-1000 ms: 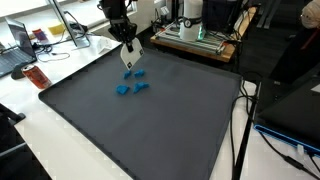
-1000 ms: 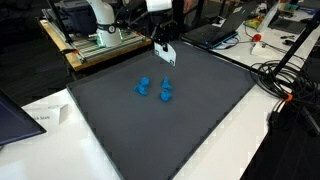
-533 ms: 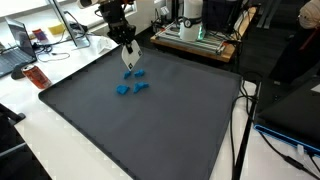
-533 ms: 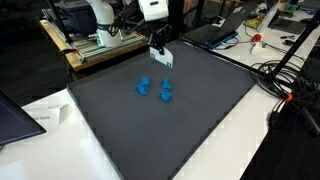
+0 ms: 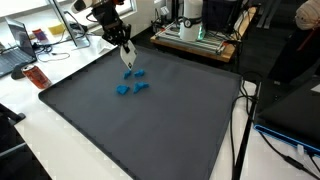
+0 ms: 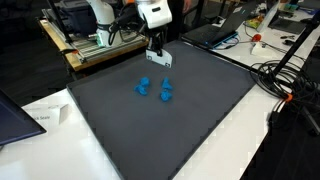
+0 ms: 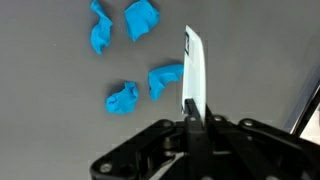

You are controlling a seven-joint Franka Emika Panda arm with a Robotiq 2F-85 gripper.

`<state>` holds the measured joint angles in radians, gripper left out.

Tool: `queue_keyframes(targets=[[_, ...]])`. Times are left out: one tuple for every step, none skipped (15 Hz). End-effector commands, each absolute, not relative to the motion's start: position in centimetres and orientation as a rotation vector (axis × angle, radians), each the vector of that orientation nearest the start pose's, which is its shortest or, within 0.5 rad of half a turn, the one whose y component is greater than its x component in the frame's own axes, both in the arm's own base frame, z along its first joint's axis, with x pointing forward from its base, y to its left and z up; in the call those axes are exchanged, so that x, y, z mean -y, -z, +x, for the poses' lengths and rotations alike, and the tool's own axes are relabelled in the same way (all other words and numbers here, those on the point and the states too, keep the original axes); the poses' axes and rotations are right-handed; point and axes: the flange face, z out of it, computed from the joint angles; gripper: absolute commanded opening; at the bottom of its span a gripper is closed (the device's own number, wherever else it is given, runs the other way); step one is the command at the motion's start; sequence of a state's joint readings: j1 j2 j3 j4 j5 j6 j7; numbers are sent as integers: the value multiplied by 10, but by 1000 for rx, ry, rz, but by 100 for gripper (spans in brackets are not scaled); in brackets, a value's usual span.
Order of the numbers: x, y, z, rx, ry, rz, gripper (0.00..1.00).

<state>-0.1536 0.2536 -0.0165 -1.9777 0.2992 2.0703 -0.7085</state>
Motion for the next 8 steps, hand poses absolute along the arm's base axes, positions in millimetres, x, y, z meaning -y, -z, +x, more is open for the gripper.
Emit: queue_keyframes(targets=[[91,-332,604,641,-87,-2702,1],[94,-331,610,669,-95,-2673,1],[97,-329,617,694,-106,-2633,1],[100,-328,622,722,-111,-2600,1],[104,-326,628,746,-113,-2565,1],[108,-324,635,773,-109,-2531,1],[111,-321,640,787,-123,-2505,1],[114,-317,646,809,-135,-2478,1]])
